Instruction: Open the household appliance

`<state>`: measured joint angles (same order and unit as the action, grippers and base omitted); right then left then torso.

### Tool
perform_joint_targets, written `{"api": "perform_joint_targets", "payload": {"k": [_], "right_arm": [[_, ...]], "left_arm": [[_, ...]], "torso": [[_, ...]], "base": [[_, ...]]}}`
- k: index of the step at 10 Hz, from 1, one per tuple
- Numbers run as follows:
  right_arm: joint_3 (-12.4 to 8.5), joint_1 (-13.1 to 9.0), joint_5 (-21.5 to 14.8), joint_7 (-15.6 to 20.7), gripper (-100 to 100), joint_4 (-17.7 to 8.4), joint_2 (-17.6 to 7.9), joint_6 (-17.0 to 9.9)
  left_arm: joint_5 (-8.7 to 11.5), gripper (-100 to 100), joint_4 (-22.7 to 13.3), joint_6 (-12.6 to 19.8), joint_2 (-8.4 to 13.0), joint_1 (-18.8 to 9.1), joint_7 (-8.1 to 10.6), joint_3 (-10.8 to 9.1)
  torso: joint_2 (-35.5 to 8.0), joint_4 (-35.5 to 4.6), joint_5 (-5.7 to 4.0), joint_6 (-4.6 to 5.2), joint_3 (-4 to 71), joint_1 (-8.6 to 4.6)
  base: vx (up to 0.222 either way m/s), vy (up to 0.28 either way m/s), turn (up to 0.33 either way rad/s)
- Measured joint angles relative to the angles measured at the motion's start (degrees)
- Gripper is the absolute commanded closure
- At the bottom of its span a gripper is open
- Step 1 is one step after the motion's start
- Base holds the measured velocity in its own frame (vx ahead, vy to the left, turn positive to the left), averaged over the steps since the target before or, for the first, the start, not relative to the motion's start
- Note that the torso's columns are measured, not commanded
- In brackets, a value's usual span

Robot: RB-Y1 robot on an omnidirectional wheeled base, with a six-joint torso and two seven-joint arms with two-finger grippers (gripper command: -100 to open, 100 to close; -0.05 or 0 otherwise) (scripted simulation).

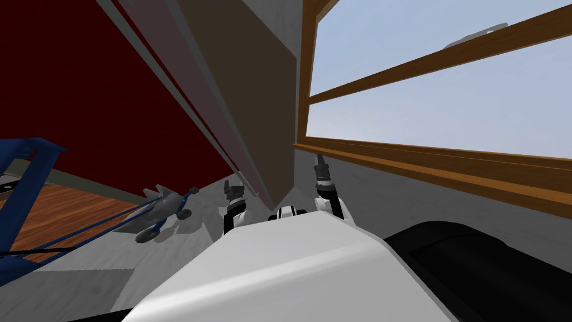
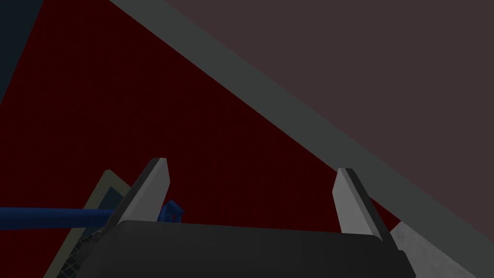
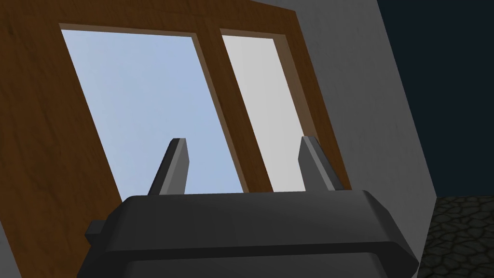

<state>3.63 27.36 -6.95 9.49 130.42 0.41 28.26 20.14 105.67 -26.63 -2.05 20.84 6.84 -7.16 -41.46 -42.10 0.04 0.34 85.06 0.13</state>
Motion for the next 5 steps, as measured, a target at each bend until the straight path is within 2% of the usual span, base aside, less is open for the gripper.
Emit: {"api": "perform_joint_targets", "payload": {"k": [3,4,5], "right_arm": [[0.0,0.0,0.0,0.0,0,0.0,0.0,0.0],[0.0,0.0,0.0,0.0,0,0.0,0.0,0.0],[0.0,0.0,0.0,0.0,0,0.0,0.0,0.0]], "left_arm": [[0.63,-100,2.26,3.13,-0.23,1.19,-0.39,-0.57],[0.64,100,2.38,3.24,-0.27,1.37,-0.41,-0.56],[0.46,100,1.52,2.78,-0.27,1.07,-0.37,-0.41]], "torso": [[0.44,-0.34,-0.26,0.1,0.33,0.38],[0.29,-0.12,-0.09,0.02,0.22,0.28],[-0.02,-0.32,-0.23,-0.05,0.06,0.13]], "base": [[0.021,-0.001,0.027],[-0.034,-0.008,-0.042],[-0.026,0.002,-0.068]]}}
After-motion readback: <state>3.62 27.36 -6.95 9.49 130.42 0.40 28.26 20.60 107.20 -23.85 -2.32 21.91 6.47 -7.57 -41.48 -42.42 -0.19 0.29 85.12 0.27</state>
